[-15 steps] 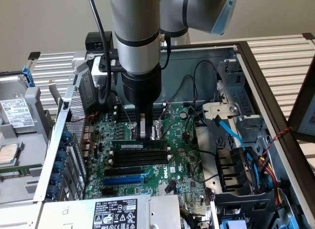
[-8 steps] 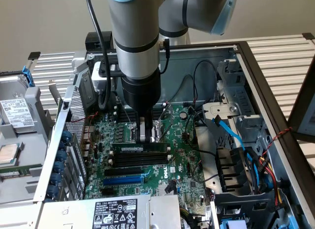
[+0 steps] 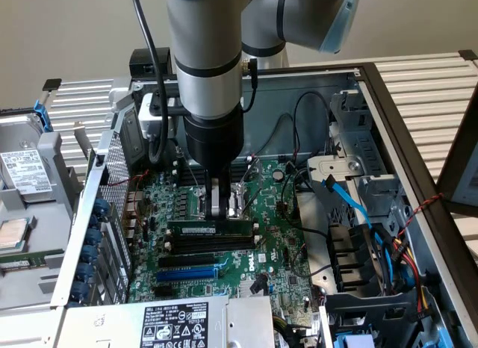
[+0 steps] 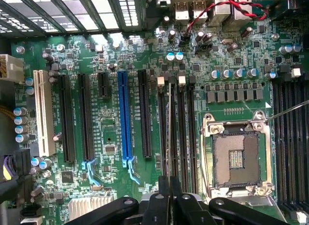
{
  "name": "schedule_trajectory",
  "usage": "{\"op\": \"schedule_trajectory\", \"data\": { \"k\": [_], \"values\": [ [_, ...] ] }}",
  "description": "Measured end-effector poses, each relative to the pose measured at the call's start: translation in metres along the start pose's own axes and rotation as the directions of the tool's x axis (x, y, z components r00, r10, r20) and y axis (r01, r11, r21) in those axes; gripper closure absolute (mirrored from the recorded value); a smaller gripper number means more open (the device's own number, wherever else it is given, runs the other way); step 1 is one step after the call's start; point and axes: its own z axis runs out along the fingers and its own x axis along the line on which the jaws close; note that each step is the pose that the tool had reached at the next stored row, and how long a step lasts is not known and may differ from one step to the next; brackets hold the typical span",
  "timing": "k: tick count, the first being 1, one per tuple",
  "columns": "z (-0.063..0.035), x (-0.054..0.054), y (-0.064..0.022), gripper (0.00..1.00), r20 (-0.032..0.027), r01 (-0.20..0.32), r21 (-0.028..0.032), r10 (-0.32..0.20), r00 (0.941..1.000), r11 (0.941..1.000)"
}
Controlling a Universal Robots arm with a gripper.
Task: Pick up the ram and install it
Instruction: 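Insert the ram into the slot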
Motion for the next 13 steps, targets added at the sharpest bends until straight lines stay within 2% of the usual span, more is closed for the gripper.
{"op": "schedule_trajectory", "data": {
  "k": [13],
  "values": [
    [0.0011,0.0,0.0,0.87,0.0013,0.036,-0.001,-0.036,0.9993,0.9993]
  ]
}}
